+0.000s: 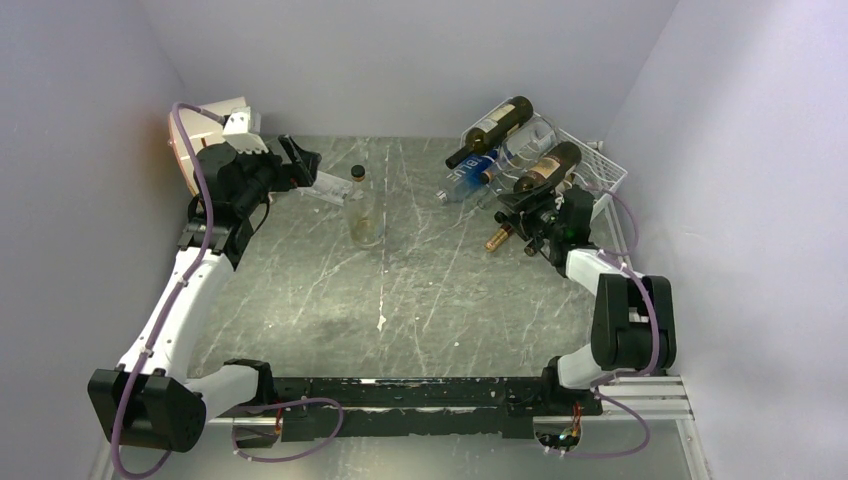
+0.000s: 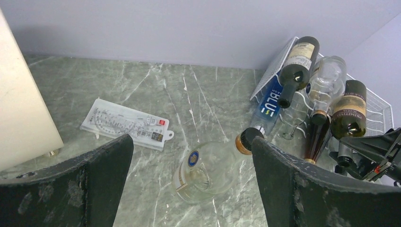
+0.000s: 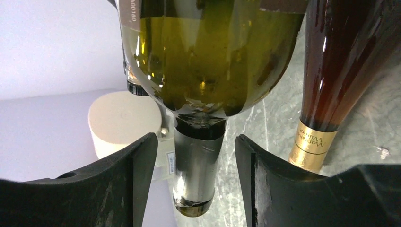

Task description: Take the wine bottle off the wine rack

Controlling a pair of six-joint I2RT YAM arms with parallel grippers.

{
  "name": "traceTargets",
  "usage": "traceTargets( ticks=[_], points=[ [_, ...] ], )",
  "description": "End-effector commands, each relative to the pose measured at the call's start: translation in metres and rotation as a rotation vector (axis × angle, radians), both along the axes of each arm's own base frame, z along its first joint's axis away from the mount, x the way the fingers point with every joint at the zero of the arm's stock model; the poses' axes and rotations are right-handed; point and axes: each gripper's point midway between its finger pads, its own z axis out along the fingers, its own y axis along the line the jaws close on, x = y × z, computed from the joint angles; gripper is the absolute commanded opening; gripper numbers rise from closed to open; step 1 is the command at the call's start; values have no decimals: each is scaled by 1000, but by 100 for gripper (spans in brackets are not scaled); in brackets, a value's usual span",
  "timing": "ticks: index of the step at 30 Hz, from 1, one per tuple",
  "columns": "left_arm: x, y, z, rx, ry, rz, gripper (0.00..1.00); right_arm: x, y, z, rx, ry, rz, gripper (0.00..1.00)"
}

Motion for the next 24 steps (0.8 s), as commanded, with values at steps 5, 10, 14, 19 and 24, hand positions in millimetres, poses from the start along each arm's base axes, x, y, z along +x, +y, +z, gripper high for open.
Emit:
traceTargets(
  ticks=[5,10,14,19,24],
  points=[
    [2,-6,21,-23,-54,-34,99,13,3,10,123,-89,-52,59],
    [2,-6,21,-23,-54,-33,99,16,6,13,143,-122,-52,45],
    [3,-6,20,-23,-52,-31,99,12,4,28,165,-186,-70,31],
    [3,-6,19,-23,-49,-35,99,3,-4,57,154,-278,-114,13],
    [3,-7,19,-23,-48,-40,99,-8,-12,89,158,-366,-160,0]
  ],
)
